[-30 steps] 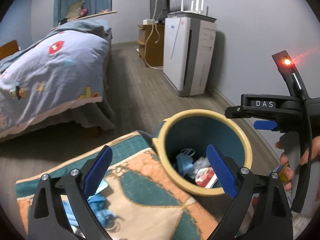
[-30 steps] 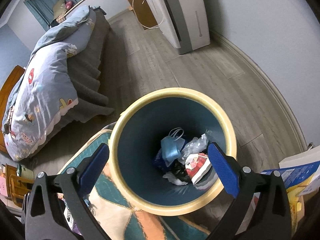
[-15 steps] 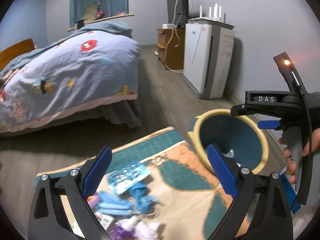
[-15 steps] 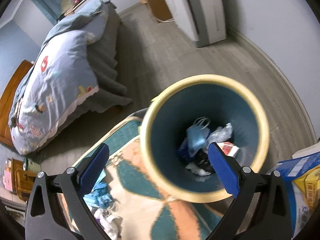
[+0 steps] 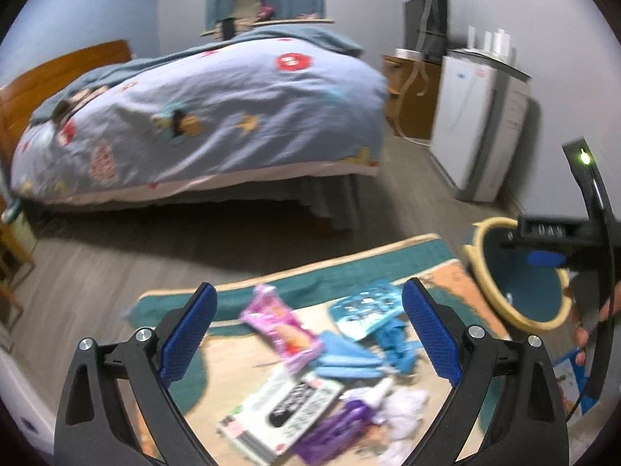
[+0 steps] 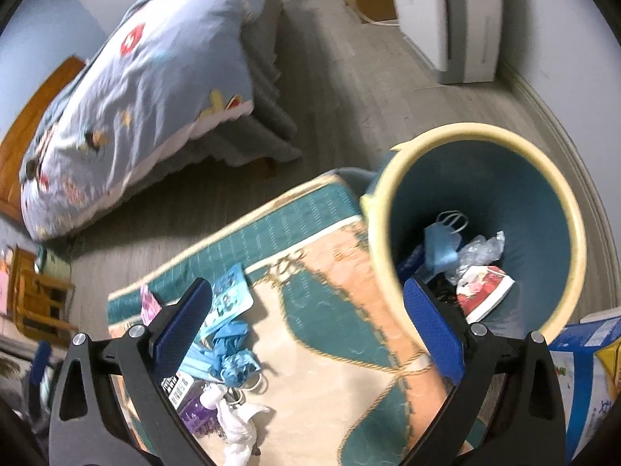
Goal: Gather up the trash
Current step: 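Move both tools back over the trash on the cushion, then grasp the blue glove with the right tool while the left tool grasps the pink candy wrapper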
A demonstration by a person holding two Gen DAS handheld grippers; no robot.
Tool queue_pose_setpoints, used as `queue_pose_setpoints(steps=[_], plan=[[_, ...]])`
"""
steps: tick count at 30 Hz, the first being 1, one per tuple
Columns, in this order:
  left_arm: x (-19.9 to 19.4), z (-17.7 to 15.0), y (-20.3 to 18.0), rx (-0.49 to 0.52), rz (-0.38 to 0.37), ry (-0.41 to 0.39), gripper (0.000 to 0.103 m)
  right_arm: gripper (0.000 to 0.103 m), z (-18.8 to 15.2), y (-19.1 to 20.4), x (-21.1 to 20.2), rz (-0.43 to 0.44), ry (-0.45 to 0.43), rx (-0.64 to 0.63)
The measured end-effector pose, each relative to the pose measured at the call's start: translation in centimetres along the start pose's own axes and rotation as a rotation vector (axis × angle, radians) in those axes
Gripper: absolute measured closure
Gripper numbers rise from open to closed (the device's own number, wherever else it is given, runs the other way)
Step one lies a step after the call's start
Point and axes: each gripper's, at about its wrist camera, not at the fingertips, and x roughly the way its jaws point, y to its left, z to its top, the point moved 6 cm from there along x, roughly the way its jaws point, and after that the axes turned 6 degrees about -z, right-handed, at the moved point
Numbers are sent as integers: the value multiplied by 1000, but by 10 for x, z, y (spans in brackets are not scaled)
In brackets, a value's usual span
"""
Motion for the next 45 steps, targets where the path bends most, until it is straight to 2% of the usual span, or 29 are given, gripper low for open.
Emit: queue_pose_setpoints(steps=[4, 9, 14, 17, 19, 20, 22, 23, 24, 25, 29, 30, 38, 42, 45], plan=[[0, -7, 33, -29, 53, 11, 8, 6, -16, 32, 16, -12, 33, -90], [6, -24, 69, -49, 123, 62, 8, 6, -39, 64, 32, -21, 77, -185], [4, -28, 98, -156, 127, 76, 8, 6, -59, 86, 50, 3, 137, -225], [5, -31, 104, -171, 132, 82, 8, 9, -70, 94, 61, -4, 168, -252], [8, -33, 104, -168, 136, 101, 8, 27, -76, 97, 68, -6, 192, -269], [10, -34, 104, -165, 136, 105, 8, 31, -81, 99, 72, -7, 212, -283], [12, -35, 102, -157, 136, 114, 8, 56, -88, 100, 80, 7, 255, -292], [14, -35, 101, -151, 136, 118, 8, 62, -91, 100, 83, 14, 270, -290], [15, -35, 100, -148, 135, 121, 8, 74, -92, 100, 84, 18, 279, -288], [16, -35, 99, -148, 135, 123, 8, 79, -92, 99, 85, 26, 286, -285], [25, -37, 94, -152, 127, 143, 8, 83, -91, 94, 72, 56, 285, -276], [29, -38, 92, -150, 123, 152, 8, 88, -90, 92, 68, 65, 287, -271], [70, -37, 74, -147, 136, 195, 8, 89, -73, 86, 36, 126, 219, -268], [97, -45, 64, -166, 124, 239, 9, 89, -62, 75, 32, 99, 173, -297], [114, -48, 58, -176, 112, 269, 10, 89, -55, 68, 39, 104, 184, -275]])
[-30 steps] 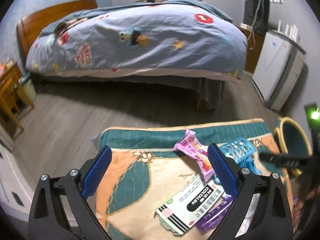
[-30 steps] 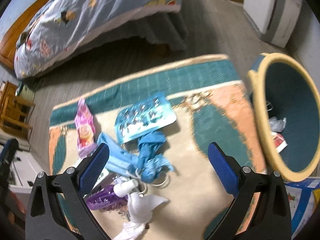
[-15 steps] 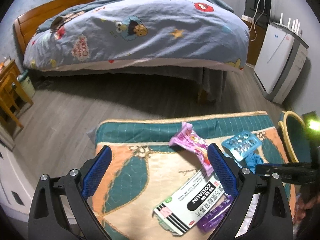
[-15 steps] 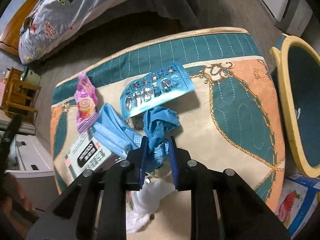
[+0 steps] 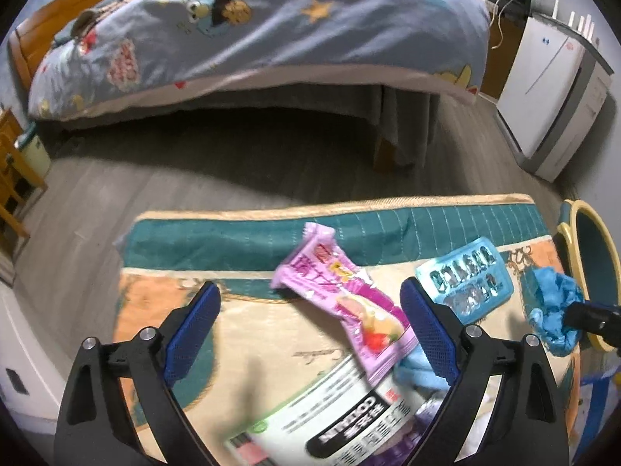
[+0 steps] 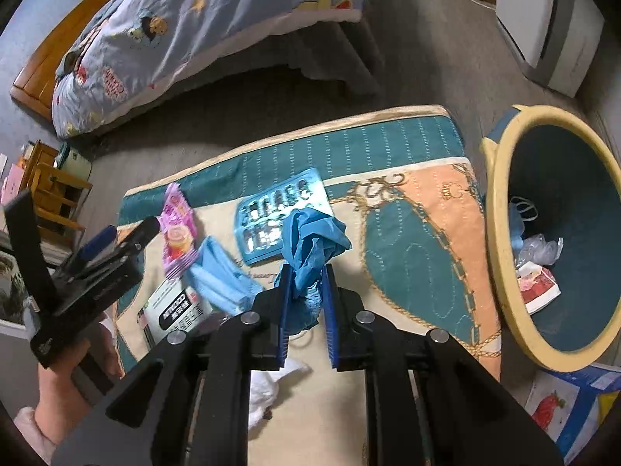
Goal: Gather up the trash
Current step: 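Grasp the blue glove with the right tool while the left tool grasps the pink candy wrapper, then carry the blue glove and pink wrapper over the bin with both tools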
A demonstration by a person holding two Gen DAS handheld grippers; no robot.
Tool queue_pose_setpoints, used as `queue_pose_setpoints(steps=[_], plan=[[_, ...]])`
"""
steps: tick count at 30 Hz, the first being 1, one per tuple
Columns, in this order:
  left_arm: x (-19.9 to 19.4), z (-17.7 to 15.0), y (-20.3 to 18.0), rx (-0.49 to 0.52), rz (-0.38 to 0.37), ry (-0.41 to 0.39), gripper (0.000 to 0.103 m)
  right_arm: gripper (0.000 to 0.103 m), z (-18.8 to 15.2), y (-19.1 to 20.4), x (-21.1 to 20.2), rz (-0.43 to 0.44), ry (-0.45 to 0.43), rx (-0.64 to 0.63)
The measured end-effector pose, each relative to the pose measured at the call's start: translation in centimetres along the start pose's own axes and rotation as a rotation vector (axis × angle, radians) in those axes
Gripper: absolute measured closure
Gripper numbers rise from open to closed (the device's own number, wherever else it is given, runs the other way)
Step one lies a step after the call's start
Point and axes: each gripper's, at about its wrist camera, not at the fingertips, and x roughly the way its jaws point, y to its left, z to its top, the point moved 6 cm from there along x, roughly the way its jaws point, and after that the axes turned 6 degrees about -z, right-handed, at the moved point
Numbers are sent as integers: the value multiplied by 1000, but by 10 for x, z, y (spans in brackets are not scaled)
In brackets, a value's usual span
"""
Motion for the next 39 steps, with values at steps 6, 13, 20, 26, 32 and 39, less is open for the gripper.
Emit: queue_pose_setpoints(steps=[6, 13, 20, 26, 32, 39], plan=[[25, -5, -4, -40, -38, 85, 52, 89, 9, -17, 0, 3, -11, 13], [17, -4, -21, 5, -100, 61, 91, 89, 10, -21, -10, 22, -22, 23], [-22, 9, -37, 70, -87, -50, 93, 89, 11, -25, -38, 22, -77, 18], [-51, 16, -58, 138, -99, -111, 93, 89, 13, -42, -64, -12, -135, 40], [-71, 16, -93, 196, -153, -150, 93, 89, 10, -71, -79, -29, -164, 98], [-86, 11, -135, 264, -212, -177, 93, 89, 7, -93, -83, -43, -165, 131]])
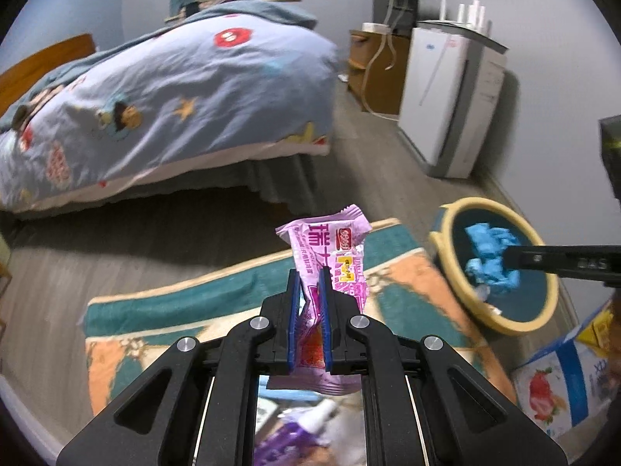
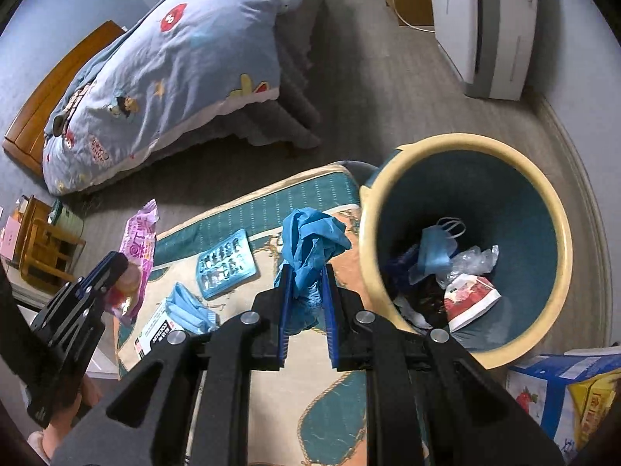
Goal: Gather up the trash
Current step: 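Carry the blue glove and pink wrapper over the bin with both tools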
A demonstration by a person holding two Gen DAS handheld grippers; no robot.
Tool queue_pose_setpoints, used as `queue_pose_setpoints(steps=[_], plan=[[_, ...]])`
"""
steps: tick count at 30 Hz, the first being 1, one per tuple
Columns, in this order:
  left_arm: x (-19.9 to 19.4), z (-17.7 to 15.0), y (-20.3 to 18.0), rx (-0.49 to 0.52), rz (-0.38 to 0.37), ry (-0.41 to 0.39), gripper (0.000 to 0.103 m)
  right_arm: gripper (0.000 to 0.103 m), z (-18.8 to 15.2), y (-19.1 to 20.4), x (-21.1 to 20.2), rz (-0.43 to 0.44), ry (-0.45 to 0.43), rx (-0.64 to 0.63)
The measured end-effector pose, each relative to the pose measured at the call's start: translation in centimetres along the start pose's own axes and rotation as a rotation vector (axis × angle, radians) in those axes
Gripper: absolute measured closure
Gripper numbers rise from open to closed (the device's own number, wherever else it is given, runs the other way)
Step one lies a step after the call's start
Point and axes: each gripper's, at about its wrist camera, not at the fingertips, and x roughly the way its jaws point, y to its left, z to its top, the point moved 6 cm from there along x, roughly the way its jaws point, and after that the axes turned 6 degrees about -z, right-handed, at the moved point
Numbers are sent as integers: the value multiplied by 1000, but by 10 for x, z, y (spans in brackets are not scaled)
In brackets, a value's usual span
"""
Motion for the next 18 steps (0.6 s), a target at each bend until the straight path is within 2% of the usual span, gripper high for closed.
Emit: queue_pose_setpoints(steps=[8, 18], plan=[[2, 6, -34, 52, -48, -9, 93, 89, 5, -14, -1, -1, -12, 16], [9, 8, -58, 79, -93, -6, 93, 88, 10, -37, 0, -5, -20, 57]])
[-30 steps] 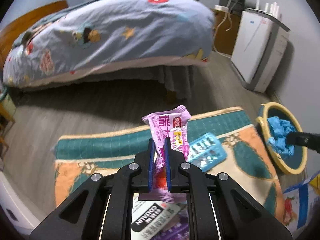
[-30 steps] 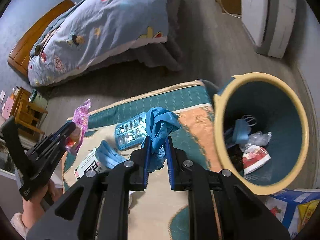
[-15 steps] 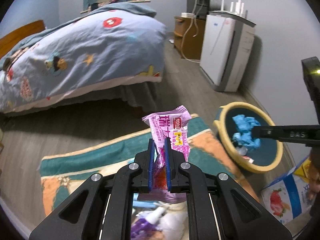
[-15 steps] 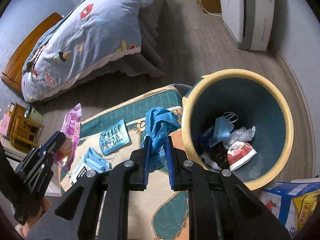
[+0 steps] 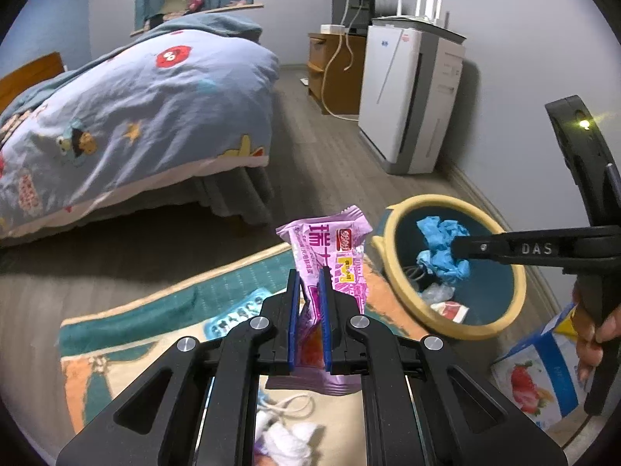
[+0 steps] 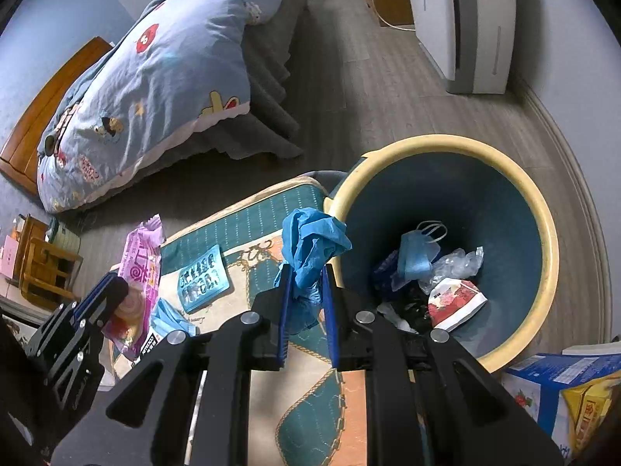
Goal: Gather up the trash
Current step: 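Carry the blue glove and pink wrapper over the bin with both tools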
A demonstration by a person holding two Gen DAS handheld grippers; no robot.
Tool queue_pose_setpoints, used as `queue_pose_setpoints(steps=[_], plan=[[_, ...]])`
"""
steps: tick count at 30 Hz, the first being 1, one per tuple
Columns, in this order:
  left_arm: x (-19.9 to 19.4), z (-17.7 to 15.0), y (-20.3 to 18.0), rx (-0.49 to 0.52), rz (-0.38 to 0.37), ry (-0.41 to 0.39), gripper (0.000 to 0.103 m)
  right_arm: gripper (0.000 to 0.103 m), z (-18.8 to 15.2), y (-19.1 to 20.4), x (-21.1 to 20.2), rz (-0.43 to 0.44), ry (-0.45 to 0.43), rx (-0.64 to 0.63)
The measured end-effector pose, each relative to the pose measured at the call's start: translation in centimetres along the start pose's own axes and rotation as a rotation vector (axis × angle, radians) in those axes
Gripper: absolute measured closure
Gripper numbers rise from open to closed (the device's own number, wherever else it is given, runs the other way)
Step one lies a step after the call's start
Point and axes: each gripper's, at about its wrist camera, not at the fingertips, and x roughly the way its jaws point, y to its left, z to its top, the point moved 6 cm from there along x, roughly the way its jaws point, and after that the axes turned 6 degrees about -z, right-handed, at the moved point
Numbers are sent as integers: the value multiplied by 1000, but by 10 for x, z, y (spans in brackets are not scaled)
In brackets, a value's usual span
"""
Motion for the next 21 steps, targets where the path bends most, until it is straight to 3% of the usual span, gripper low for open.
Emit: queue_pose_setpoints(steps=[21], plan=[[32, -1, -69, 93, -94, 46, 92, 89, 4, -87, 3, -81, -3, 139]])
